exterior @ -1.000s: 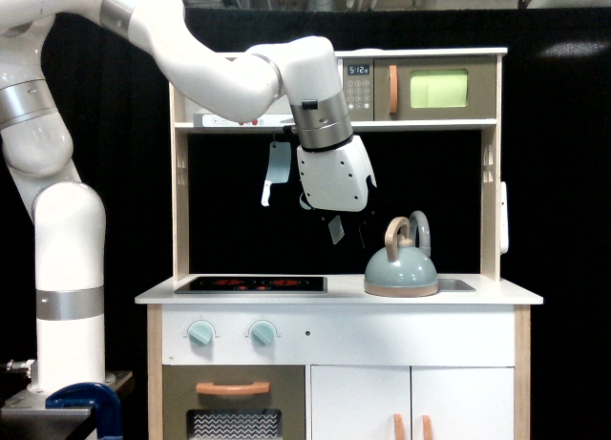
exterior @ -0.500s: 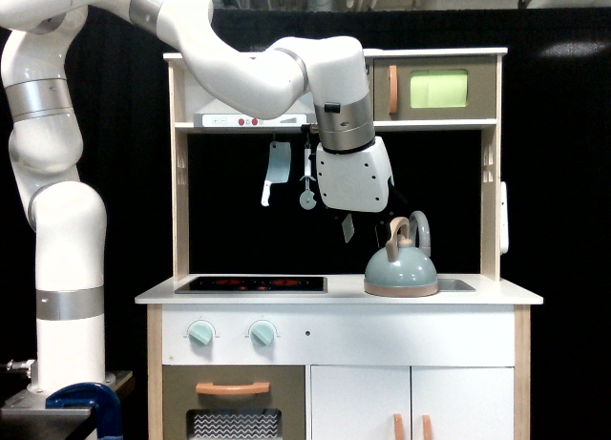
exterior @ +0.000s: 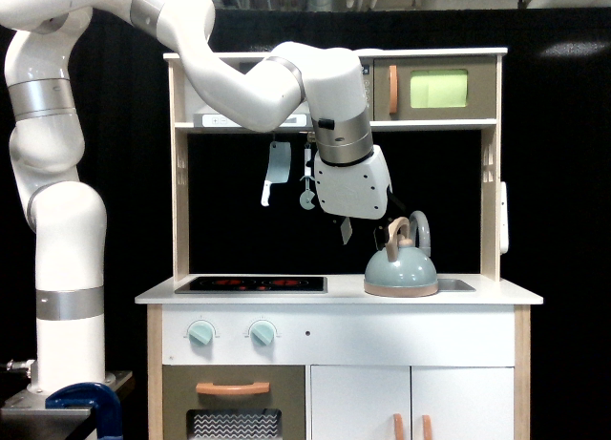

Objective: Place the teapot on the stove

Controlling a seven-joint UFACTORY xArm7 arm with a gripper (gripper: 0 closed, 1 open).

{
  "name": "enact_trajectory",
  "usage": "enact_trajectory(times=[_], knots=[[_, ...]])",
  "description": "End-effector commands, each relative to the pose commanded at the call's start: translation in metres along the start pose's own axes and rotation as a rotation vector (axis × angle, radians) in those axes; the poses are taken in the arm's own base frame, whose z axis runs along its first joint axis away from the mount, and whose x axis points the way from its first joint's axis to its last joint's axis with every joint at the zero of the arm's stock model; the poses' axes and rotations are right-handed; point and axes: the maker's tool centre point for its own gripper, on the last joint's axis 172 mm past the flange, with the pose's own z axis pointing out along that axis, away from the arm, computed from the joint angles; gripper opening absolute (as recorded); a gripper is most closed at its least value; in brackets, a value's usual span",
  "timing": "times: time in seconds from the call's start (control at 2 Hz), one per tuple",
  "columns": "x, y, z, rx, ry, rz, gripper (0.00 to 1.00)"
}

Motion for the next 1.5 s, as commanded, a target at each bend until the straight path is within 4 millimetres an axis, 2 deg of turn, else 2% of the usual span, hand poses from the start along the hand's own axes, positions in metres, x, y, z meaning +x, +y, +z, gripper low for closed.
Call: enact_trajectory(times=[0.5, 1.0, 1.5], knots=[[0.025, 0.004, 0.017, 0.009, 0.000, 0.000, 1.00], [0.063, 0.000, 0.057, 0.009, 0.000, 0.000, 1.00], [0.082, 0.012, 0.069, 0.009, 0.000, 0.000, 1.00]])
